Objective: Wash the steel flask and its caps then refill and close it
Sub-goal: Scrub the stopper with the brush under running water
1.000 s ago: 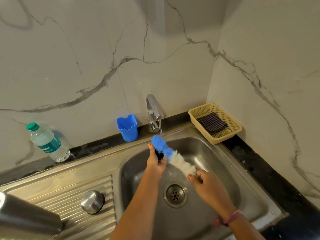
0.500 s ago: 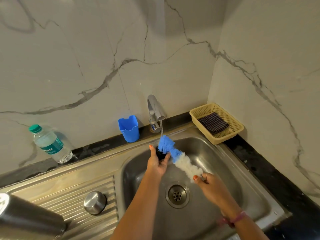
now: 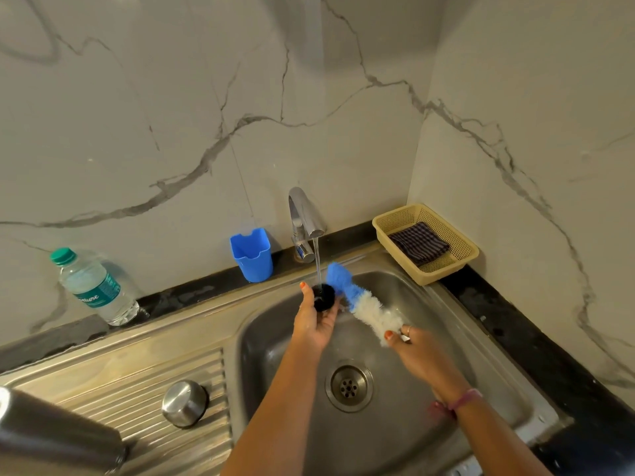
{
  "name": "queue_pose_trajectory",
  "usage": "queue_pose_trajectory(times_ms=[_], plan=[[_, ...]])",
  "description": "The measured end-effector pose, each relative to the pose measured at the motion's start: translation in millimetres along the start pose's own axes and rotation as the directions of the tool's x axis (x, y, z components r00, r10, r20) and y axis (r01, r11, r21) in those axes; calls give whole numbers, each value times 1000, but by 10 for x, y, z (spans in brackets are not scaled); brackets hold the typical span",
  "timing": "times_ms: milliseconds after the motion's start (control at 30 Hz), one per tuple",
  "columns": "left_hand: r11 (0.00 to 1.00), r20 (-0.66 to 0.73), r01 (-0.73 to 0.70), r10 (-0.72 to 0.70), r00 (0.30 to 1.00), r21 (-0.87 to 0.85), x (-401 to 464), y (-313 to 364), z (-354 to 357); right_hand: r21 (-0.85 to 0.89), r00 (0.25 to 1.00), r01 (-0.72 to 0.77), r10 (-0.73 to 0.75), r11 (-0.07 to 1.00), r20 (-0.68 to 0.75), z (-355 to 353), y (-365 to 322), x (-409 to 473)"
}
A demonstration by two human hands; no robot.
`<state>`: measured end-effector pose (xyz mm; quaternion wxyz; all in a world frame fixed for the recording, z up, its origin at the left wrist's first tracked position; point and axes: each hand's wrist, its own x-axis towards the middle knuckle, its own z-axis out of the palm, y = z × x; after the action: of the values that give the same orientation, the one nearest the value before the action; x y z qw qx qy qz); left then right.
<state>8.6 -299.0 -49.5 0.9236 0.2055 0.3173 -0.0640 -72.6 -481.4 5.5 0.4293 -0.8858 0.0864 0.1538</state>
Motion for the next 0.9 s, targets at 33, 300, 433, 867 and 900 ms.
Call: queue_pose_trajectory(times_ms=[33,300,433,867,900], plan=[[1000,3,-7,7,1000,12,-7,-9,15,5,1000,1,-1,1000,5,-1,-30,-9],[999,-15,5,-4,1000,42,11,26,-8,79,999,-7,4,997,44,76,15,5],[998,-41,1,1,999,60,14,-37,-75,40,1000,-6,4,999,29,163,9,46],[993,-72,9,-1,997,121,-21,-21,-72,-36,998,34,-32,999,60,191,76,-25],[993,-69,14,-6,998,117,-24,-24,-72,-32,998,21,-20,999,54,190,106,-10]])
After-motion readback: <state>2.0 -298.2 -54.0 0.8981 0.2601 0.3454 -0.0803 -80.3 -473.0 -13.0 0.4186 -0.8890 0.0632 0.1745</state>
